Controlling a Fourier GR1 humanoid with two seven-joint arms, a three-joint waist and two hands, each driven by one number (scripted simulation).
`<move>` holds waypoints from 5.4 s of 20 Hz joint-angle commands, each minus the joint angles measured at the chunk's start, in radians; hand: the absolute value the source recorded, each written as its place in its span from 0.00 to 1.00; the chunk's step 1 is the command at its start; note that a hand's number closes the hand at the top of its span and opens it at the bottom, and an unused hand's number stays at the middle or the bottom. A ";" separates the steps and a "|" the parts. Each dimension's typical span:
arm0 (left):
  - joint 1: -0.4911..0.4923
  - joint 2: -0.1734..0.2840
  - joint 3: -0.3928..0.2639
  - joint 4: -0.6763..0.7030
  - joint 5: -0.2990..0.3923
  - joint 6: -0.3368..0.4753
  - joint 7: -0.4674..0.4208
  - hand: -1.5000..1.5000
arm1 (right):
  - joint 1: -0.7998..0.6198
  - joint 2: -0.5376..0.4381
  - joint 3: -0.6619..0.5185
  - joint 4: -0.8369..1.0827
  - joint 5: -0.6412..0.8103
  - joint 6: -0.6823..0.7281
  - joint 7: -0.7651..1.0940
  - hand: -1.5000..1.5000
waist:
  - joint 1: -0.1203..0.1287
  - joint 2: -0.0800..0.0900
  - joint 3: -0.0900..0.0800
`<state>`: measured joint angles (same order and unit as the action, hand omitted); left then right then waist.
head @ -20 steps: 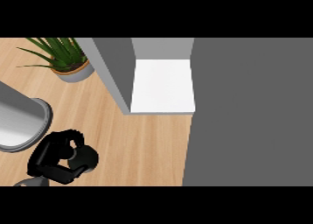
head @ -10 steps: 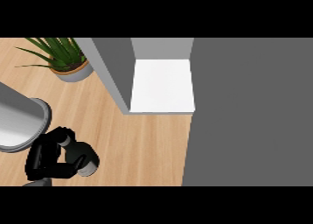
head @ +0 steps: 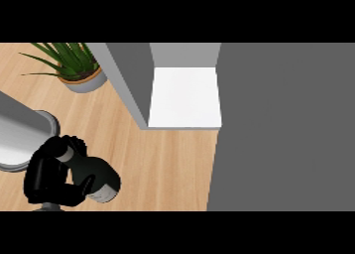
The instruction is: Pick up the wine, place it into the cabinet and close the cabinet
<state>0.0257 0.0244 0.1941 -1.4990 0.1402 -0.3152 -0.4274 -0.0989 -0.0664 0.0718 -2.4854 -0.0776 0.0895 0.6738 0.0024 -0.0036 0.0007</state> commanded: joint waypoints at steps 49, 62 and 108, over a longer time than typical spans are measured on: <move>-0.639 -0.024 -0.651 0.074 0.133 0.956 0.368 1.00 | 0.024 -0.012 -0.075 -0.126 -0.129 0.036 0.058 0.00 | -0.019 0.004 -0.001; -0.561 -0.024 -0.681 0.218 0.124 0.959 0.183 1.00 | 0.067 0.056 0.017 -0.052 -0.002 0.038 -0.049 0.00 | -0.010 0.004 -0.001; -1.060 -0.017 -0.358 1.070 0.301 0.832 -0.201 1.00 | 0.072 0.024 -0.075 -0.071 -0.144 0.082 -0.023 0.00 | -0.035 0.010 -0.001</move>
<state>-0.9714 0.0041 -0.1987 -0.4930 0.4574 0.5090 -0.5957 -0.0436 -0.0342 0.0330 -2.4693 -0.1253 0.1756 0.6127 -0.0350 0.0074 -0.0003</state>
